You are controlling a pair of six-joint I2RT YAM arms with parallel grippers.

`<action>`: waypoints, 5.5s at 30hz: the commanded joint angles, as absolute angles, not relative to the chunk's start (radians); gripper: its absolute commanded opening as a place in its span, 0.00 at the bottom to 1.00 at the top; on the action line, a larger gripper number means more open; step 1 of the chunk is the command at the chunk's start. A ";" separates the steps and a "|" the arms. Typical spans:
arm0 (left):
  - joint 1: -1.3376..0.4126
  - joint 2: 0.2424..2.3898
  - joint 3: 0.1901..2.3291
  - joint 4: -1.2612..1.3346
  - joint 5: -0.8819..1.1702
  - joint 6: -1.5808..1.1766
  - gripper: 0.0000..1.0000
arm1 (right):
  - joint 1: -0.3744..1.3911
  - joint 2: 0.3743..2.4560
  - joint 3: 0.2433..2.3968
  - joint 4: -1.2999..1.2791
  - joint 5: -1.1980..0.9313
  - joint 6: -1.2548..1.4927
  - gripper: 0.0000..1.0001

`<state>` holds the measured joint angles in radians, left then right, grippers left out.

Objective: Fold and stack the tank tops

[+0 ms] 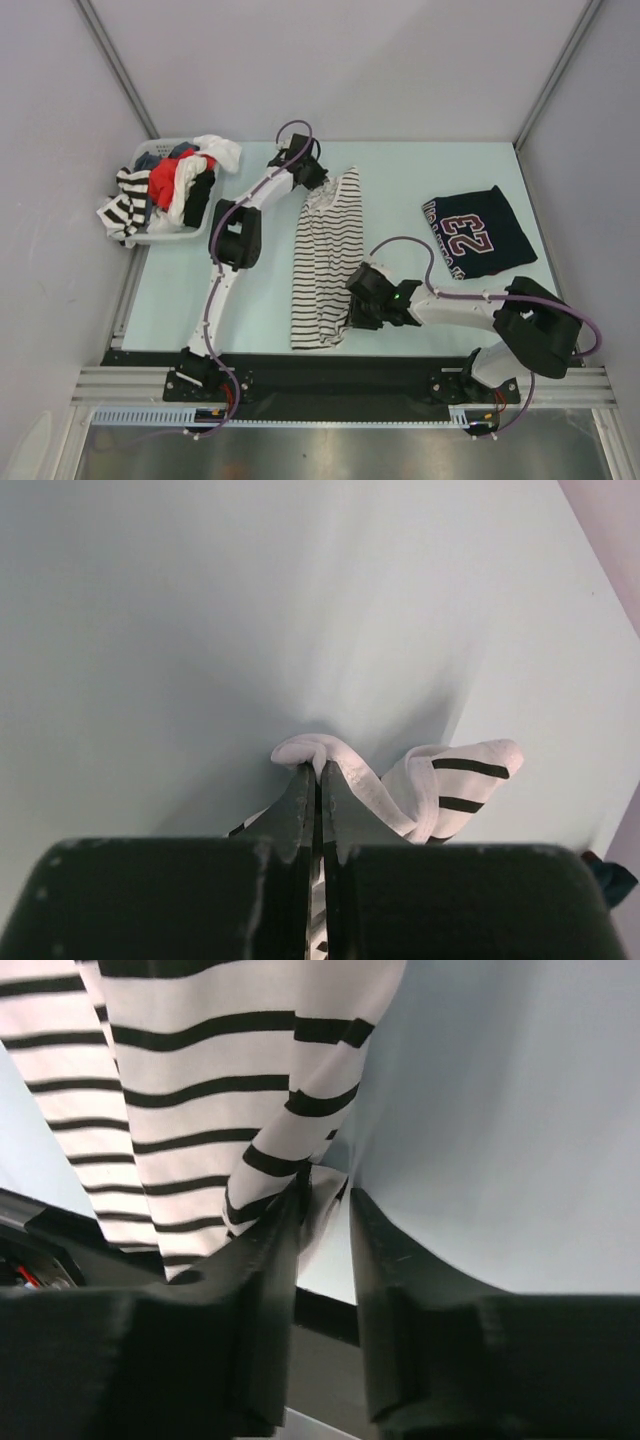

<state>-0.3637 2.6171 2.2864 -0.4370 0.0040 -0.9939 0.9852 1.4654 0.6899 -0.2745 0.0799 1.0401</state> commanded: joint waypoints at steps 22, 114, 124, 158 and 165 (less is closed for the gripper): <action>-0.241 1.930 1.591 -0.256 0.265 -0.664 1.00 | 0.545 1.324 0.712 -0.183 -0.152 0.641 0.59; -0.620 1.005 0.204 -0.003 -0.054 -0.830 0.63 | 0.659 1.218 0.483 -0.098 -0.135 0.719 0.58; -0.666 1.026 0.173 -0.005 0.032 -0.876 0.61 | 0.785 1.292 0.520 -0.113 -0.080 0.813 0.49; -0.848 0.914 0.147 -0.196 -0.017 -0.979 0.00 | 0.842 1.114 0.456 -0.304 -0.037 0.854 0.00; -0.864 0.876 0.178 -0.218 0.037 -0.991 0.00 | 0.844 1.048 0.466 -0.325 -0.064 0.862 0.00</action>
<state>-0.8471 0.8776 0.1692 -0.0715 0.0265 -0.9947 0.8425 1.0813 0.4442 -0.2890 -0.0650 0.8543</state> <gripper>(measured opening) 0.011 0.010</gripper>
